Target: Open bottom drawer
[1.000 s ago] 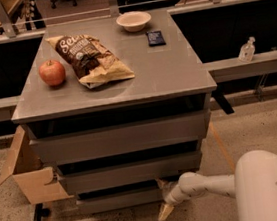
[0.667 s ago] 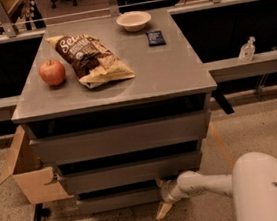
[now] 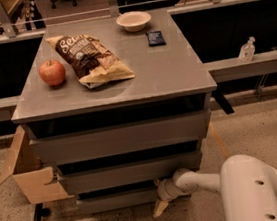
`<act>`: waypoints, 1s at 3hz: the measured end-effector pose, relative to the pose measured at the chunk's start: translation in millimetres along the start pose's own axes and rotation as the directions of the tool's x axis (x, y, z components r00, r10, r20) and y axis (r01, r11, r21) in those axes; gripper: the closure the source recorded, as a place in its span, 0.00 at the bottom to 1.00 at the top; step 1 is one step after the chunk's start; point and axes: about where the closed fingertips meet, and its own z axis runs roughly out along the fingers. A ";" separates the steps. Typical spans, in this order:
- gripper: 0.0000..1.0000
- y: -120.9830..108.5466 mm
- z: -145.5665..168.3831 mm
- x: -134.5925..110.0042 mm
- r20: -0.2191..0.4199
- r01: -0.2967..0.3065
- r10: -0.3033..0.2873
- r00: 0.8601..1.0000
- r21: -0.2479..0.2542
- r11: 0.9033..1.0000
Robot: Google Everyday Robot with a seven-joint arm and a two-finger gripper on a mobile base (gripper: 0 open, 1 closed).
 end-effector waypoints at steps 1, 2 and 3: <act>0.15 3.1 10.3 6.6 -0.004 -0.010 0.010 1.000 -0.018 1.000; 0.38 8.3 14.3 10.4 -0.005 -0.020 0.020 1.000 -0.035 0.999; 0.63 7.6 10.6 7.6 -0.005 -0.020 0.020 1.000 -0.035 0.999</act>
Offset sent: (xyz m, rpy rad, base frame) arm -0.0154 -0.0042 -0.0399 -0.0029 0.0912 0.0075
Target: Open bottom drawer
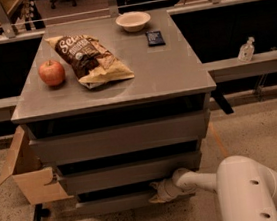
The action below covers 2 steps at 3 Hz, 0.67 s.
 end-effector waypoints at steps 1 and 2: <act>0.85 -1.0 -5.2 -3.9 0.000 0.000 0.000 1.000 0.000 1.000; 1.00 -1.2 -6.9 -5.2 0.000 0.000 0.000 1.000 0.000 1.000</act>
Offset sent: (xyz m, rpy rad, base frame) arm -0.1066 -0.0395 0.0090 0.0878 0.1504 0.0341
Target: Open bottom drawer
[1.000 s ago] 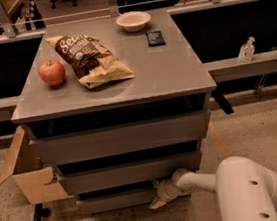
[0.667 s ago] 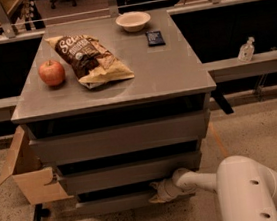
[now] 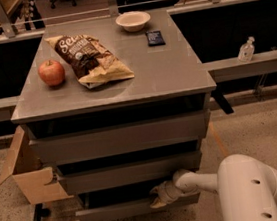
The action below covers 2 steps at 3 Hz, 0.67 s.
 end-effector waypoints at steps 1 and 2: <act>1.00 -0.1 -1.0 -0.7 0.000 0.000 0.000 1.000 0.000 1.000; 1.00 33.7 -16.0 7.9 0.032 -0.035 0.036 0.999 -0.033 0.999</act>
Offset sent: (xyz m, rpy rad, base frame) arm -0.1746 -0.0719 0.0161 0.1832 0.2190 -0.0217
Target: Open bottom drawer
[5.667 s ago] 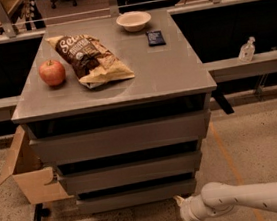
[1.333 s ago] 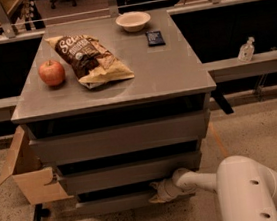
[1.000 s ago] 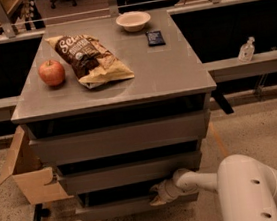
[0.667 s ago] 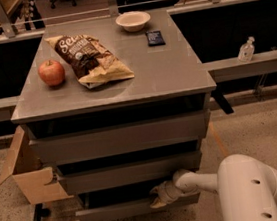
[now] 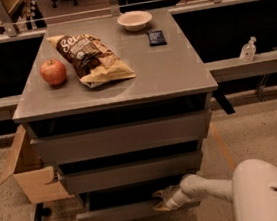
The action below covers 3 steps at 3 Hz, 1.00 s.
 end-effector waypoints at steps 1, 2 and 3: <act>1.00 0.1 0.0 0.1 0.000 0.000 0.000 1.000 0.000 1.000; 1.00 31.9 -18.1 11.9 0.031 -0.050 0.051 0.998 -0.027 0.998; 1.00 38.6 -16.2 11.5 0.038 -0.047 0.049 0.998 -0.032 0.998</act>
Offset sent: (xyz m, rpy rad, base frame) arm -0.1832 -0.1051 0.0127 0.2082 0.2689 -0.1120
